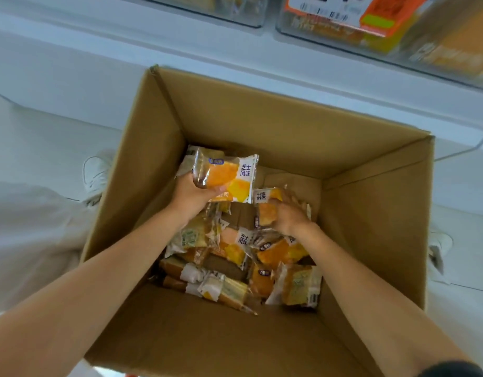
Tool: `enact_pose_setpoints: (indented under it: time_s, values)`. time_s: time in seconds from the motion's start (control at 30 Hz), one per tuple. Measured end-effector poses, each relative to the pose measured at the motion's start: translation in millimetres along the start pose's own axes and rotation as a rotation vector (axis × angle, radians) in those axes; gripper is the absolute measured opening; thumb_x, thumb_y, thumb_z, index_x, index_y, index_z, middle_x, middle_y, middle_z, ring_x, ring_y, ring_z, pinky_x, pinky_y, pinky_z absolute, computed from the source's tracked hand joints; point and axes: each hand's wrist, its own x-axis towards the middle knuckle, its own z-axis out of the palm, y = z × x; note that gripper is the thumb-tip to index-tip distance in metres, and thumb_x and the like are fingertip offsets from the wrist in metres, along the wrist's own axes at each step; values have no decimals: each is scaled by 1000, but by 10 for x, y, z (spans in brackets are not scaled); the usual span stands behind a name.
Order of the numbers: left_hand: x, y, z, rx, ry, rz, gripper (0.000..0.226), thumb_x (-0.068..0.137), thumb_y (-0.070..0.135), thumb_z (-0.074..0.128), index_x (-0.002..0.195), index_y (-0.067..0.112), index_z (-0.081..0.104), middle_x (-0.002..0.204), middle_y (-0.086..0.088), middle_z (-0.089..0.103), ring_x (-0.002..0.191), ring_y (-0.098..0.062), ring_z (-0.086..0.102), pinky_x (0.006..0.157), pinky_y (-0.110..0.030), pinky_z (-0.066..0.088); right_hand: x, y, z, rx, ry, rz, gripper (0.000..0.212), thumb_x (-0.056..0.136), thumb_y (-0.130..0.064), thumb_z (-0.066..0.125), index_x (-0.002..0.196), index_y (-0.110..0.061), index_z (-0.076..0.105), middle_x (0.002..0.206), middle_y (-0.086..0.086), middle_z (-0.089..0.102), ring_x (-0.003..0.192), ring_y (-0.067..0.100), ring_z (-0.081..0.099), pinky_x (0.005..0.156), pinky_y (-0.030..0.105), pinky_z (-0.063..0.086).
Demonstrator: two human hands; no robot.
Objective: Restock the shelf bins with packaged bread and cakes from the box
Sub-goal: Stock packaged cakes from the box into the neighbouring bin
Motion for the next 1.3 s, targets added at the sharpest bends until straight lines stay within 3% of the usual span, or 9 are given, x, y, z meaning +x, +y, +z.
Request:
enact_pose_setpoints:
  time_s: [0.1, 0.3, 0.47, 0.67, 0.77, 0.87, 1.0, 1.13, 1.3]
  values:
    - [51, -53, -23, -8, 26, 6, 32, 75, 20, 84, 98, 21, 62, 95, 5, 68, 89, -9, 65, 74, -23, 51, 152, -59, -18, -62, -28, -122, 93, 88, -22, 67, 157, -27, 4, 165, -1, -5, 151, 24, -11, 120, 50, -3]
    - [50, -131, -121, 9, 69, -30, 38, 75, 17, 84, 108, 15, 64, 102, -1, 71, 93, -14, 68, 82, -31, 55, 348, -101, -13, 49, 55, -120, 78, 98, -38, 50, 157, -28, 0, 165, 0, -5, 151, 22, -7, 119, 45, 3]
    - [-25, -212, -130, 14, 17, -36, 36, 78, 12, 81, 110, 14, 65, 105, -2, 73, 96, -15, 70, 85, -32, 55, 386, -117, -6, -53, 196, -54, 81, 87, -38, 67, 152, -16, 24, 152, 12, 31, 139, 31, 26, 111, 42, 23]
    - [-70, -263, -108, -19, 15, -70, 30, 78, 12, 81, 98, 23, 62, 100, 0, 72, 91, -12, 69, 77, -28, 55, 390, -95, 40, 183, 219, 23, 89, 78, -28, 80, 149, -14, 28, 151, 11, 38, 139, 31, 35, 113, 40, 24]
    - [-110, -283, -71, -42, 32, -88, 29, 78, 11, 81, 94, 24, 60, 98, 1, 71, 94, -17, 69, 81, -33, 57, 289, -174, -41, 387, 99, 69, 72, 83, -25, 75, 145, -10, 41, 156, 12, 30, 140, 31, 35, 114, 39, 34]
    - [-116, -258, -46, -54, 54, -82, 38, 78, 15, 82, 110, 18, 62, 107, -4, 71, 100, -21, 69, 92, -44, 56, -50, -193, -270, 622, 67, 53, 59, 87, -11, 70, 141, -9, 44, 141, 11, 49, 122, 28, 54, 98, 38, 48]
    - [-184, -144, -1, -41, 83, -36, 43, 80, 23, 80, 117, 14, 61, 111, -5, 71, 102, -22, 68, 94, -48, 55, -715, -41, -749, 898, 331, 60, 34, 83, -7, 72, 109, -19, 53, 102, -5, 66, 83, 6, 62, 68, 26, 51]
    - [-474, 175, 172, 77, -36, 27, 43, 90, 46, 64, 108, 7, 59, 98, -4, 66, 94, -20, 65, 90, -43, 56, -1398, 79, -1043, 1355, 294, -87, 41, 84, -3, 70, 119, -19, 57, 113, 3, 70, 103, 20, 68, 89, 36, 54]
    - [-1093, 841, 455, -113, -475, 92, 69, 75, 73, 45, 115, 19, 62, 113, -5, 71, 103, -20, 69, 86, -37, 59, -1809, -114, -1204, 1399, 299, -64, 66, 81, -20, 76, 137, -11, 42, 123, 10, 64, 110, 24, 65, 99, 46, 51]
